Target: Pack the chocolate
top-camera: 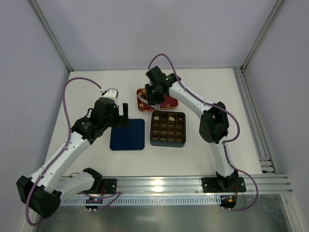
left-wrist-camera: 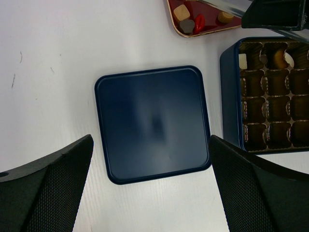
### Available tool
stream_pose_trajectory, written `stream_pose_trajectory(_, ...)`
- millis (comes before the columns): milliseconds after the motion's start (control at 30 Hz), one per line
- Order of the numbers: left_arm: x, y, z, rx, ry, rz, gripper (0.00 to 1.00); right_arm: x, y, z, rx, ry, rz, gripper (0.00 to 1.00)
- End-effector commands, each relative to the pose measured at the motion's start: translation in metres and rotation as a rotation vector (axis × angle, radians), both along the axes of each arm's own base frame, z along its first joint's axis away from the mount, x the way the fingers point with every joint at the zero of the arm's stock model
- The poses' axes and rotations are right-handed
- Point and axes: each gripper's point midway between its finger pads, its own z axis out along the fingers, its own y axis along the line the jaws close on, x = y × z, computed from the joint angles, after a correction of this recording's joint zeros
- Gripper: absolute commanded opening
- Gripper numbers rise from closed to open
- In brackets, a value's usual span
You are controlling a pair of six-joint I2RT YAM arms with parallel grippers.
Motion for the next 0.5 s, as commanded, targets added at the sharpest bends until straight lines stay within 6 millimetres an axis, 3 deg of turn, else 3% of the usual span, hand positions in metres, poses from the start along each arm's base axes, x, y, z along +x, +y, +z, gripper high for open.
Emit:
stream_pose_trajectory(0, 0.0013, -0.0036, 0.0114, -0.027, -0.030, -0.007, 1.00, 0.0070, 0.0099, 0.0135, 0.031, -0.039, 0.025, 0.42)
stream_pose_trajectory(233, 0.0010, -0.0035, 0.0101, -0.025, -0.026, -0.007, 1.00, 0.0075, 0.0100, 0.0077, 0.026, -0.031, 0.027, 0.41)
stream_pose_trajectory(467, 0.0018, -0.0039, 0.0097, -0.025, -0.026, -0.007, 1.00, 0.0056, 0.0075, 0.0140, 0.031, -0.041, 0.023, 0.31)
